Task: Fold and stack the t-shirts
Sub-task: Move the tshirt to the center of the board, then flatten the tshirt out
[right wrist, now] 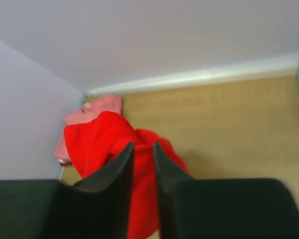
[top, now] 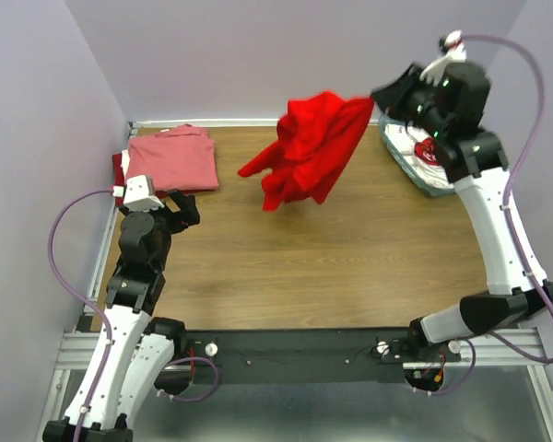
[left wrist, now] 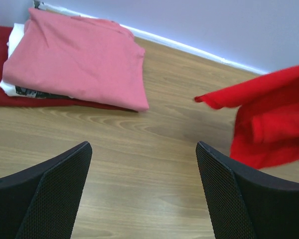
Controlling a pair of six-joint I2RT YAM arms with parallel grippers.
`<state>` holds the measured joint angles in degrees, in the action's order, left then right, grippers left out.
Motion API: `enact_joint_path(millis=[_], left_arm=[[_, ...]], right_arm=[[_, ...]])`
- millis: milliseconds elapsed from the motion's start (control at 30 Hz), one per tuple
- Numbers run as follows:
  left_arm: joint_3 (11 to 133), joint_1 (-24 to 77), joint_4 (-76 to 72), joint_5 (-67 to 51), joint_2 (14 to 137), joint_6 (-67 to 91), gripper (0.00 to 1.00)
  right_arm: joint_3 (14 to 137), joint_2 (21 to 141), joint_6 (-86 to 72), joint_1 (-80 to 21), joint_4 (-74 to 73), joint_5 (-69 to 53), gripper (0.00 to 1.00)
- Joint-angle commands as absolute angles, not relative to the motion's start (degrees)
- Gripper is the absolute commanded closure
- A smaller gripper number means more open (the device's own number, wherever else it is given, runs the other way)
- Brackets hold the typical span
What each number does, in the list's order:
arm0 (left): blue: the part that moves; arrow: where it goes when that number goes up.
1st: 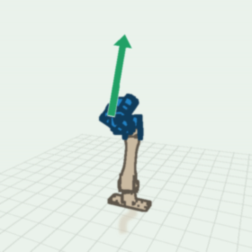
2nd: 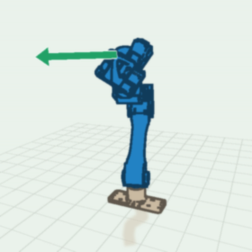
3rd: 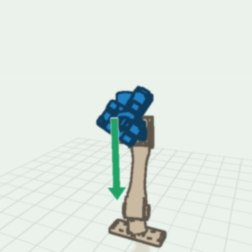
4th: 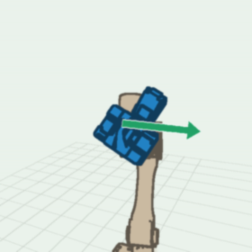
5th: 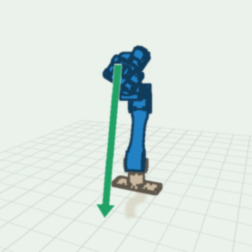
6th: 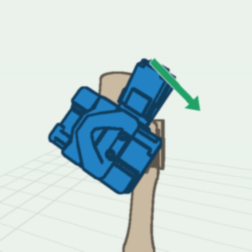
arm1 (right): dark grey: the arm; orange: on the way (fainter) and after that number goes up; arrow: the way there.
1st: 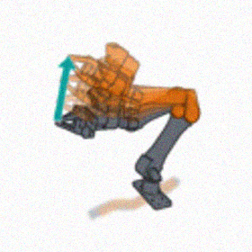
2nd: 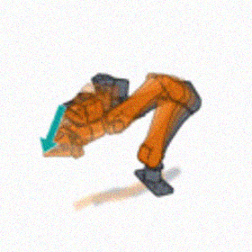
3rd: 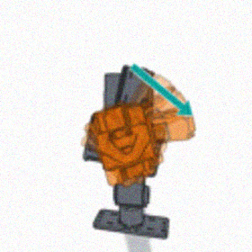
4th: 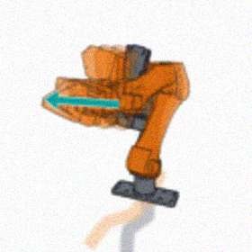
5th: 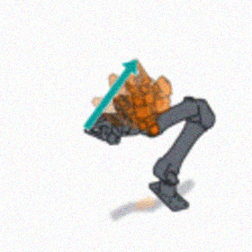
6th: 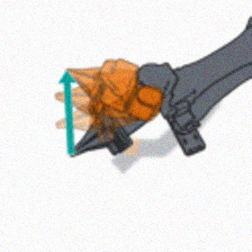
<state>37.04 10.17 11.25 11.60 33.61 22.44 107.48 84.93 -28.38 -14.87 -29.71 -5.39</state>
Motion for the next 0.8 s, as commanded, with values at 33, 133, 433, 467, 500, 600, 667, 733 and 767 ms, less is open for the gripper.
enact_joint_path(millis=[33,133,433,467,500,600,667,733,767], left_arm=[[37.7,10.1,11.1,12.0,36.8,22.0,0.08],[37.8,11.0,11.2,12.4,38.5,22.5,0.08],[34.9,24.5,10.4,15.3,49.8,31.4,0.09],[33.8,27.6,9.4,14.8,51.1,33.9,0.09],[33.3,28.6,8.6,14.2,52.3,35.2,0.09],[31.0,30.2,4.7,10.7,58.0,37.2,0.09],[30.9,30.5,2.6,9.0,60.6,37.3,0.09],[31.7,31.0,1.0,6.0,64.1,36.4,0.10],[31.9,31.3,0.4,4.8,65.2,36.1,0.10]], right_arm=[[85.6,82.9,-34.9,-14.8,-30.3,3.6,0.37],[73.0,82.1,-36.1,-14.8,-30.1,2.9,0.27],[56.7,77.5,-35.3,-16.0,-24.7,-7.8,0.25],[55.9,77.6,-35.4,-16.7,-24.2,-8.3,0.25],[55.6,77.8,-35.5,-17.4,-23.9,-8.3,0.25],[54.3,79.6,-37.8,-21.3,-22.9,-8.4,0.25],[53.5,80.8,-39.1,-22.8,-21.6,-8.4,0.26],[52.6,82.4,-41.0,-24.9,-19.8,-8.4,0.26],[52.3,83.1,-41.7,-25.5,-18.5,-8.6,0.26]])
